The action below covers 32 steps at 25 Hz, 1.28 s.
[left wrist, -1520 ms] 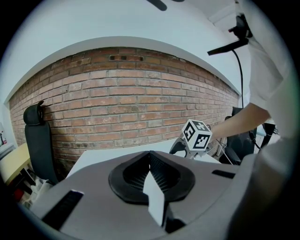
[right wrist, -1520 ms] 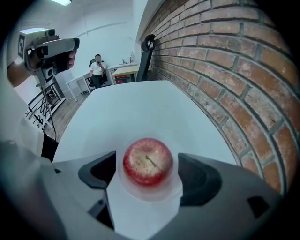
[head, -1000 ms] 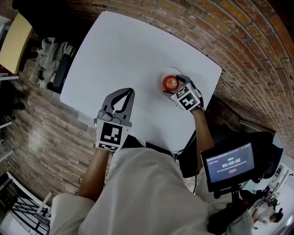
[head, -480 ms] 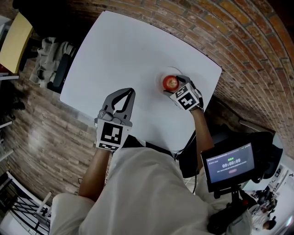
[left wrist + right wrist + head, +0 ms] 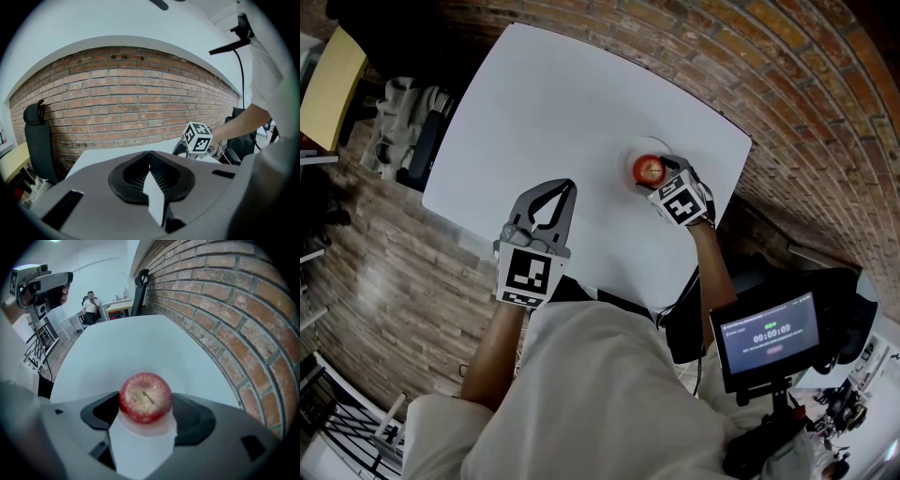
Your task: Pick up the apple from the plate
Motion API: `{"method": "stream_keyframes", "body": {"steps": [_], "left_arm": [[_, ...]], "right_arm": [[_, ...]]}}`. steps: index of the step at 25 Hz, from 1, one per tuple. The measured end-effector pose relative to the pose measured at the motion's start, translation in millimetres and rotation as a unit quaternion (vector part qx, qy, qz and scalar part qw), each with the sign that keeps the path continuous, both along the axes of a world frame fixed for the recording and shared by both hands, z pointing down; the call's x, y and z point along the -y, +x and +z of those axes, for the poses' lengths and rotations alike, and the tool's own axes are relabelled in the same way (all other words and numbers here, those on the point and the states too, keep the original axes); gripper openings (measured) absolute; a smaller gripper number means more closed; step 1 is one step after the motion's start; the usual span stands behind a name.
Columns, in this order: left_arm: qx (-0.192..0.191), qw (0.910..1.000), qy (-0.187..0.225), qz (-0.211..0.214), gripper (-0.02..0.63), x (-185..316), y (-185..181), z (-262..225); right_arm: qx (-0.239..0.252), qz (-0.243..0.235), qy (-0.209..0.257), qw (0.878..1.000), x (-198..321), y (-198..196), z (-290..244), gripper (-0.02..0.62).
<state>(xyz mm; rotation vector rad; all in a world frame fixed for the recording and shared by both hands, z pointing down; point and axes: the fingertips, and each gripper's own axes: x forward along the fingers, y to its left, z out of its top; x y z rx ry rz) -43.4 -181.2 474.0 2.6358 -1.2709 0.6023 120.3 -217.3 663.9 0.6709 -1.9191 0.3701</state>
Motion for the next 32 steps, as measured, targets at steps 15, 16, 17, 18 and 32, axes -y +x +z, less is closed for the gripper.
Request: {"method": "stream_keyframes", "body": {"steps": [15, 16, 17, 18, 32], "left_arm": [[-0.002, 0.9999, 0.008, 0.008, 0.006, 1, 5, -6], [-0.002, 0.9999, 0.009, 0.009, 0.006, 1, 6, -7], [-0.002, 0.9999, 0.010, 0.011, 0.006, 1, 7, -8], [-0.002, 0.9999, 0.011, 0.012, 0.006, 0, 7, -9], [-0.011, 0.9990, 0.029, 0.033, 0.006, -5, 20, -25]], "right_arm": [[0.004, 0.031, 0.009, 0.999, 3, 5, -15, 0.354], [0.002, 0.036, 0.012, 0.999, 3, 7, -18, 0.354], [0.000, 0.041, 0.015, 0.999, 4, 8, -20, 0.354], [0.000, 0.046, 0.018, 0.999, 5, 8, -23, 0.354], [0.030, 0.087, 0.050, 0.994, 5, 16, -65, 0.354]]}}
